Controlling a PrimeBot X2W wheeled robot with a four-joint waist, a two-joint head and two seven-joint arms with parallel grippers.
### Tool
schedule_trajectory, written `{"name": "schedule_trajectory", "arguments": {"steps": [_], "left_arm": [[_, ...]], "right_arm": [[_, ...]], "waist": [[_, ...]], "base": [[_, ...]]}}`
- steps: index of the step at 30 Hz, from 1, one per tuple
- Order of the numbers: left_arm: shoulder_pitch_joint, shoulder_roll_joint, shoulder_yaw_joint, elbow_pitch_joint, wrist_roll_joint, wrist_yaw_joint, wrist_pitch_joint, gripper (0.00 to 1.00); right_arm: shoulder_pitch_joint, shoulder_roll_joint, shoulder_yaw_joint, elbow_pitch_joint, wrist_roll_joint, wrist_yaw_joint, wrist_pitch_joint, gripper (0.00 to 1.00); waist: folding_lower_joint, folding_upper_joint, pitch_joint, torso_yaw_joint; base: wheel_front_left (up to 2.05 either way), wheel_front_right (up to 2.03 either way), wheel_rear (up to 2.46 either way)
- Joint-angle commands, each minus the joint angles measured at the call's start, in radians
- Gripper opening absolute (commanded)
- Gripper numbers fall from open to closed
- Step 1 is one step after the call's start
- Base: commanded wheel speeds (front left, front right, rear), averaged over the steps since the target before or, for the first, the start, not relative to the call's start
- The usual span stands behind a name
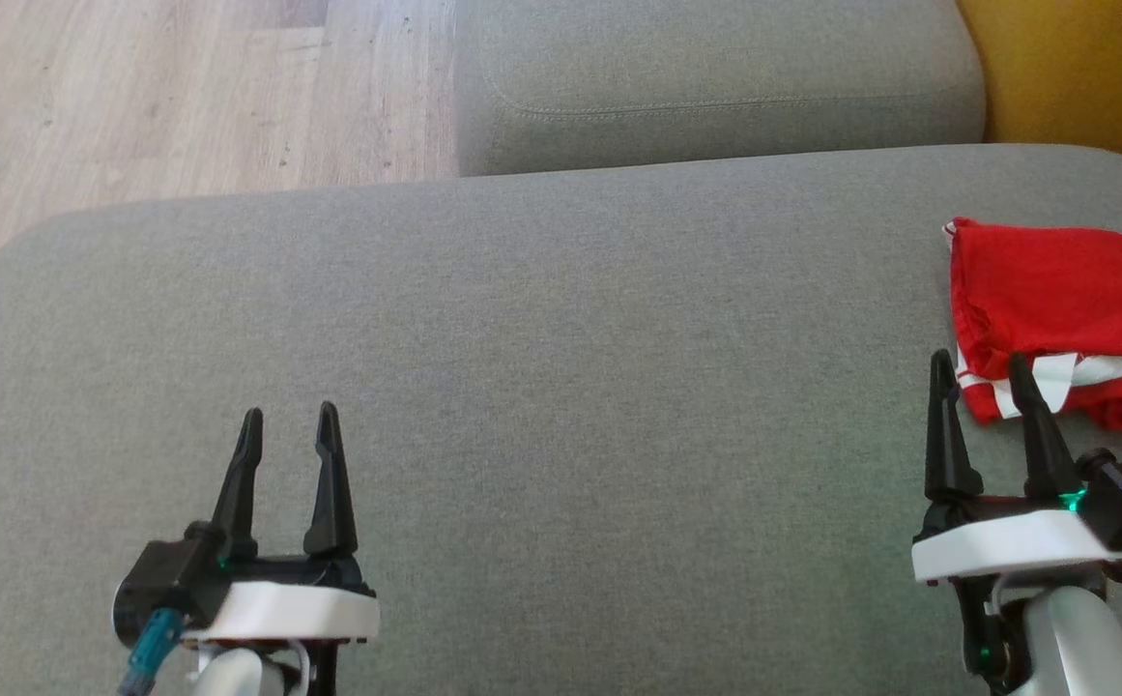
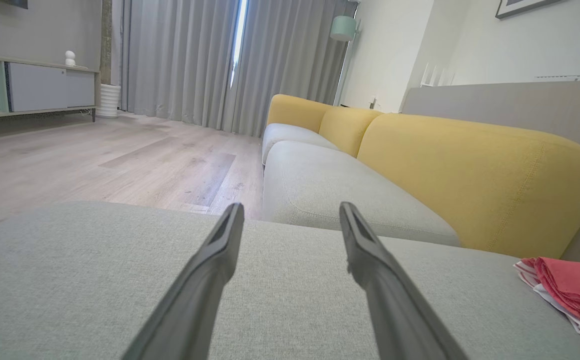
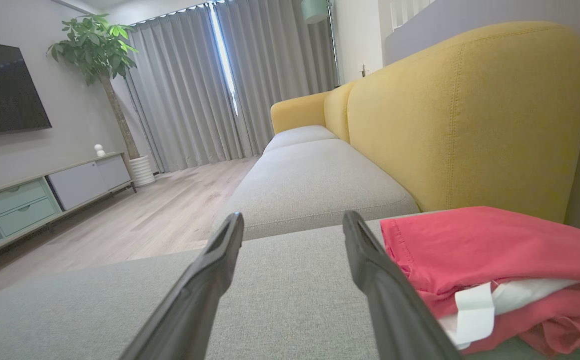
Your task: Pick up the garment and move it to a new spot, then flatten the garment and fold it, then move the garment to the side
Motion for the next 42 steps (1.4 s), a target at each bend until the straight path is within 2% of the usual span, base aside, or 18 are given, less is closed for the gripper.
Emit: {"name": "schedule_trajectory", "arguments": {"steps": [1,22,23,24,28,42], "left_arm": [[-0.026,0.007,0.033,-0.031,-0.005,0.002,-0.005,1.00],[-0.024,0.007,0.040,-0.029,-0.073,-0.010,-0.005,1.00],[-0.023,0.007,0.039,-0.027,-0.080,-0.012,-0.005,0.00],[0.001,-0.001,0.002,0.005,-0.081,-0.009,0.000,0.00],[0.031,-0.001,0.000,0.072,-0.083,-0.009,0.001,0.00],[0.020,0.000,0.031,0.065,-0.241,-0.017,0.049,0.00]], "right_arm": [[-0.027,-0.004,0.028,-0.031,-0.003,-0.001,-0.011,1.00],[-0.030,-0.004,0.039,-0.023,0.009,-0.001,-0.011,1.00],[-0.030,-0.004,0.041,-0.021,0.012,-0.001,-0.011,0.00],[0.000,0.001,0.011,0.013,0.009,0.000,0.000,0.00],[0.030,0.002,0.012,0.079,0.012,0.000,0.003,0.00],[0.022,0.001,0.000,0.069,0.190,0.000,0.050,0.00]], "waist": [[0.0000,-0.0001,0.000,0.000],[0.0000,-0.0001,0.003,-0.004],[0.0000,-0.0001,0.003,-0.003],[0.0000,-0.0001,0.003,-0.004],[0.0000,-0.0001,0.003,-0.004],[0.0000,-0.0001,0.004,-0.006]], "base": [[0.00,0.00,0.00],[0.00,0.00,0.00],[0.00,0.00,0.00],[0.00,0.00,0.00],[0.00,0.00,0.00],[0.00,0.00,0.00]]}}
